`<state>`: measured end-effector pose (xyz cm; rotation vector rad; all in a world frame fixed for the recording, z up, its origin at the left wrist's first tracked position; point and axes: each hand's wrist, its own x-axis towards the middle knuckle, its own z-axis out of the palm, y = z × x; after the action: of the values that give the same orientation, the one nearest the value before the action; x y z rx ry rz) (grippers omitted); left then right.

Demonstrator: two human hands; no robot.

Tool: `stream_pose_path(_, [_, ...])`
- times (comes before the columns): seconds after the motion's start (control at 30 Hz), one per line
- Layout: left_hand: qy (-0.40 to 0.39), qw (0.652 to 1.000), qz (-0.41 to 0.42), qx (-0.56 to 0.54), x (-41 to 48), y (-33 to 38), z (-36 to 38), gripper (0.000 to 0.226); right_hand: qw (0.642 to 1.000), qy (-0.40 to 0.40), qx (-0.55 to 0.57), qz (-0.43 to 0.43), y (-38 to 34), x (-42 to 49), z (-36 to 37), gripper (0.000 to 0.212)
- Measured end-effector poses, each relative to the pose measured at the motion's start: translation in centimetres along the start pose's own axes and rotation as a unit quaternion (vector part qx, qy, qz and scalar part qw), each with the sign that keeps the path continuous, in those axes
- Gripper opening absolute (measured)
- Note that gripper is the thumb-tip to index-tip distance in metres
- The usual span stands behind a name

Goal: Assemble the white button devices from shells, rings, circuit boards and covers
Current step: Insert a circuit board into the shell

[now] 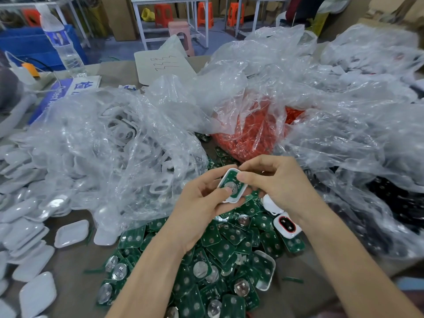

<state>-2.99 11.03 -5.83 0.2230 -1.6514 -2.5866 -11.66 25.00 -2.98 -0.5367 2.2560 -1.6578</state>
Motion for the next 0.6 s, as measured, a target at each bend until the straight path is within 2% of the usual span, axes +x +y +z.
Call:
stream_pose_path(0.2, [-0.025,0.999,-0.026,-0.039,0.1,0.1,-0.3,0.048,1.000,-0.032,0.000,-0.001,0.0,-0.2,-0.2,0.011])
stream_pose_path(0.27, [-0.031,0.998,-0.023,-0.039,0.0,0.0,-0.2,0.042,0.999,-0.030,0.006,-0.014,0.0,-0.3,-0.3,0.011])
stream_pose_path(0.47, [0.025,0.997,0.029,0.071,0.0,-0.7,0.2,0.016,0.995,0.035,-0.039,-0.086,0.0,-1.0,-0.1,0.013])
stream_pose_path(0.6, [0.040,0.993,0.054,0.094,0.0,-0.9,0.2,0.010,0.992,0.049,-0.053,-0.108,0.3,-1.4,0.4,0.012])
